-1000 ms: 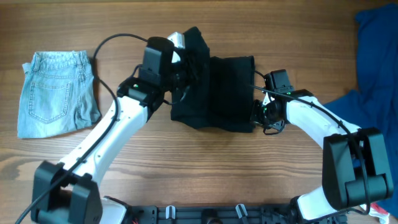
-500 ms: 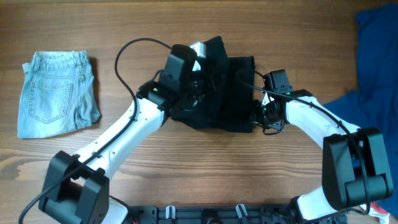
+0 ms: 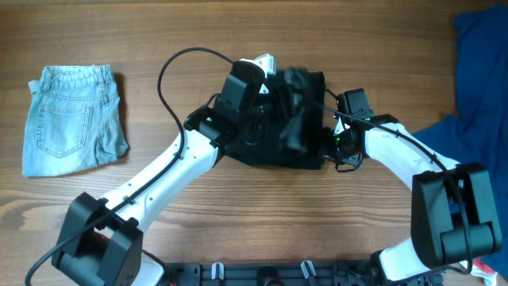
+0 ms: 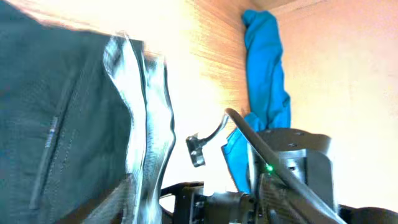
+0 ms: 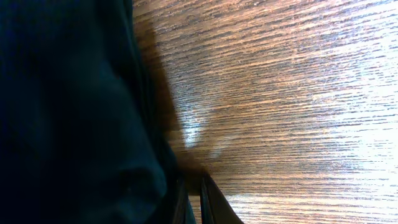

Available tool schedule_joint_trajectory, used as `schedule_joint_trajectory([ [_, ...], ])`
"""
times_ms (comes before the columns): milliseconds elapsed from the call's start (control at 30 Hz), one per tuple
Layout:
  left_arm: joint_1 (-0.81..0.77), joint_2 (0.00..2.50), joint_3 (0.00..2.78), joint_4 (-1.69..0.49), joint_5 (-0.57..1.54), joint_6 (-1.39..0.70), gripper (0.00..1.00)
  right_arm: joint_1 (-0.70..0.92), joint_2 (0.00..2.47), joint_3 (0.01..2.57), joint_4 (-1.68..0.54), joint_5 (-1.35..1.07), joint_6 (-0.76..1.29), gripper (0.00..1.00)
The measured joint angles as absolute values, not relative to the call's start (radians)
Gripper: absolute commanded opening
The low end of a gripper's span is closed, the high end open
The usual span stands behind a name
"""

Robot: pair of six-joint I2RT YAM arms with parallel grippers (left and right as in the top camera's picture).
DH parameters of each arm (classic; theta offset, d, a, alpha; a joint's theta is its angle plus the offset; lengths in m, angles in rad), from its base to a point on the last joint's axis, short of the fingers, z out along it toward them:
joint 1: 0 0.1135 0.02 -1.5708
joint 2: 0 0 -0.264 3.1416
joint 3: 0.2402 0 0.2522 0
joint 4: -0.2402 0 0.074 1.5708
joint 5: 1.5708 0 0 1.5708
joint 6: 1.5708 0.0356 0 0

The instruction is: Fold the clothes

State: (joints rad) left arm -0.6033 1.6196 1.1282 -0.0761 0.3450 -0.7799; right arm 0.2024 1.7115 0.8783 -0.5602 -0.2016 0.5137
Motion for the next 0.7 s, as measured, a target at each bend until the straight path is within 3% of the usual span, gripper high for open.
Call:
schedule_joint_trajectory([
  [200,-0.586,1.62,1.131,-0.076,0.346,-0.779,0.67,0.202,1.711,0.878,-0.561,-0.202,0.514,0.1],
  [433,-0.478,1.62,1.139,-0.326,0.269,-0.733,0.64,0.179,1.705,0.92,-0.725,-0.192,0.491,0.1],
  [567,-0.428,1.62,1.139,-0.372,0.192,-0.684,0.6,0.13,1.614,1.042,-0.834,-0.175,0.487,0.11],
  [700,-0.405,1.625,1.139,-0.371,0.154,-0.62,0.6,0.131,1.482,1.132,-0.807,-0.228,0.431,0.14],
])
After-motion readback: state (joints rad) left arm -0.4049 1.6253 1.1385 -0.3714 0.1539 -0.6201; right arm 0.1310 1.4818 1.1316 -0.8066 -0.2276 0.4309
